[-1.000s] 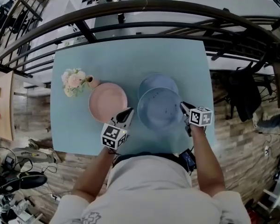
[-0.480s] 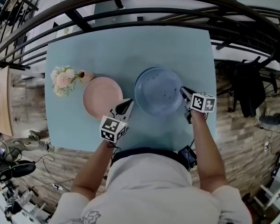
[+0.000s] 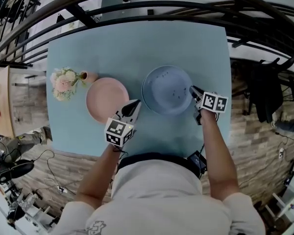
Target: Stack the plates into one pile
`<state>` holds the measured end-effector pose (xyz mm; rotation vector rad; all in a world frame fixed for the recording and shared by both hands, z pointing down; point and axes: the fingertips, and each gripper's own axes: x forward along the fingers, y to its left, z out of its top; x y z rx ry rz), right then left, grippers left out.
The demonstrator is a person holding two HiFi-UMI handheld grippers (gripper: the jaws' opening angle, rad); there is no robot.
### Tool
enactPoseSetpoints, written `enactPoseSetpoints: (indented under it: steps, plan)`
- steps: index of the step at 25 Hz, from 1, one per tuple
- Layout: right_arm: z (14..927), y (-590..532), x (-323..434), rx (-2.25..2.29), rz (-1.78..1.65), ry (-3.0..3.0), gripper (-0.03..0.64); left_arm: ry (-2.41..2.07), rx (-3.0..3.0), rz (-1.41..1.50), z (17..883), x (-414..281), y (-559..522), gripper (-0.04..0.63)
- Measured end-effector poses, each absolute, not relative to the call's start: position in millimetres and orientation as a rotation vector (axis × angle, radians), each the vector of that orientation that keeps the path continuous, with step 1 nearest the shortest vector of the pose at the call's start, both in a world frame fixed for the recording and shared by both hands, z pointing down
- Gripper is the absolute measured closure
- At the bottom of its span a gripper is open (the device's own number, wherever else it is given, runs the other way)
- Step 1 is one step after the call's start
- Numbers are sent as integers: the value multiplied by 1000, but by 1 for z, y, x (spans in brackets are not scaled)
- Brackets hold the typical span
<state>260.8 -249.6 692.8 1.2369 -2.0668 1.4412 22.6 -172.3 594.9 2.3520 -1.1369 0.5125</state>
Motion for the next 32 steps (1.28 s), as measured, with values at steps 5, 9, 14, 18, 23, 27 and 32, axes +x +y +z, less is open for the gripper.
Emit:
enactPoseSetpoints:
  steps: [5, 9, 14, 18, 23, 27, 32]
  plan:
    - [702, -251, 260, 1224, 1465, -2055, 571, -1139, 2338, 522, 599, 21, -171, 591]
    - [707, -250, 263, 1243, 1447, -2045, 559, -1133, 2334, 533, 601, 24, -167, 591]
    - [705, -250, 263, 1248, 1335, -2040, 507, -1129, 2338, 538, 598, 22, -164, 591]
    - [698, -243, 260, 1235, 1231, -2065, 489, -1137, 2346, 535, 594, 20, -160, 591]
    - [677, -231, 247, 1221, 1077, -2130, 488, -1146, 2373, 518, 581, 14, -155, 591]
    - [659, -214, 235, 1232, 990, -2166, 488, -1150, 2395, 506, 571, 4, -144, 591]
    - [626, -187, 208, 1223, 824, -2230, 491, -1160, 2418, 478, 556, -15, -125, 591]
